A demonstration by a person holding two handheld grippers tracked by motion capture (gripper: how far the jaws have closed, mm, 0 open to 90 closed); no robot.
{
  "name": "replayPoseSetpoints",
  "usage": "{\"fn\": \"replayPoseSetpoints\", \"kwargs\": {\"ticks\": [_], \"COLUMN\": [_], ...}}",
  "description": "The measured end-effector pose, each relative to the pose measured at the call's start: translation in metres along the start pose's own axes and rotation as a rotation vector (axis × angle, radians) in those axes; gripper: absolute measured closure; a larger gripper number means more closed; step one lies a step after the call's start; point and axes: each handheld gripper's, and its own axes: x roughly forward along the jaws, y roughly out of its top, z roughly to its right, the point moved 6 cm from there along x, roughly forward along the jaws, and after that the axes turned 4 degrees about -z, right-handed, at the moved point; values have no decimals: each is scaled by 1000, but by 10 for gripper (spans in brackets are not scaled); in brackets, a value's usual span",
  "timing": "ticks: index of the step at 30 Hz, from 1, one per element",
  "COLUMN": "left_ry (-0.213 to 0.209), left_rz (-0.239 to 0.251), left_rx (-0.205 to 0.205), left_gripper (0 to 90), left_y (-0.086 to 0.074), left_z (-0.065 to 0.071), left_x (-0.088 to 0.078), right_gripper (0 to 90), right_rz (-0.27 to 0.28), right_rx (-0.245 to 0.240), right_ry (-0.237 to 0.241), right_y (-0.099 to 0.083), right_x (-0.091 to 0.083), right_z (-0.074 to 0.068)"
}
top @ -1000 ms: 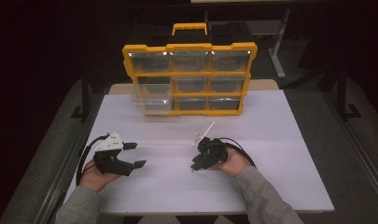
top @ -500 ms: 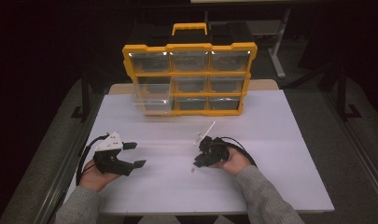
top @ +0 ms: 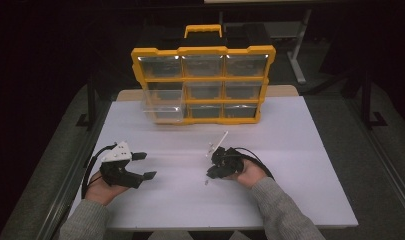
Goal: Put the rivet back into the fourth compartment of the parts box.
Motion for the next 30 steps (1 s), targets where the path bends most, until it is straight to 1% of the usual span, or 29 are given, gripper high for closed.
{"fn": "replayPoseSetpoints", "kwargs": {"ticks": [8,15,17,21,23,25,27,30], "left_ry": [-3,-4,-3,-3,-1,0,-2,-2], "left_rz": [8,15,11,10,6,7,5,5], "left_rx": [-6,-14,-8,-7,-2,1,0,0], "left_gripper": [247,247,247,247,247,247,247,247], "left_y": [0,1,1,1,1,1,0,1], "left_z": [0,0,0,0,0,-1,-1,-1], "left_x": [0,0,0,-1,-1,-1,-1,-1], "right_gripper": [806,806,806,806,806,806,806,806], "right_rz": [13,26,30,49,58,64,59,67], "right_rx": [22,38,40,47,61,64,57,58], "right_ry": [42,62,65,72,78,81,76,83], "right_y": [-1,-1,-1,-1,-1,-1,0,5], "right_x": [0,-2,-3,-8,-11,-13,-16,-23], "right_z": [2,3,4,7,8,10,11,14]}}
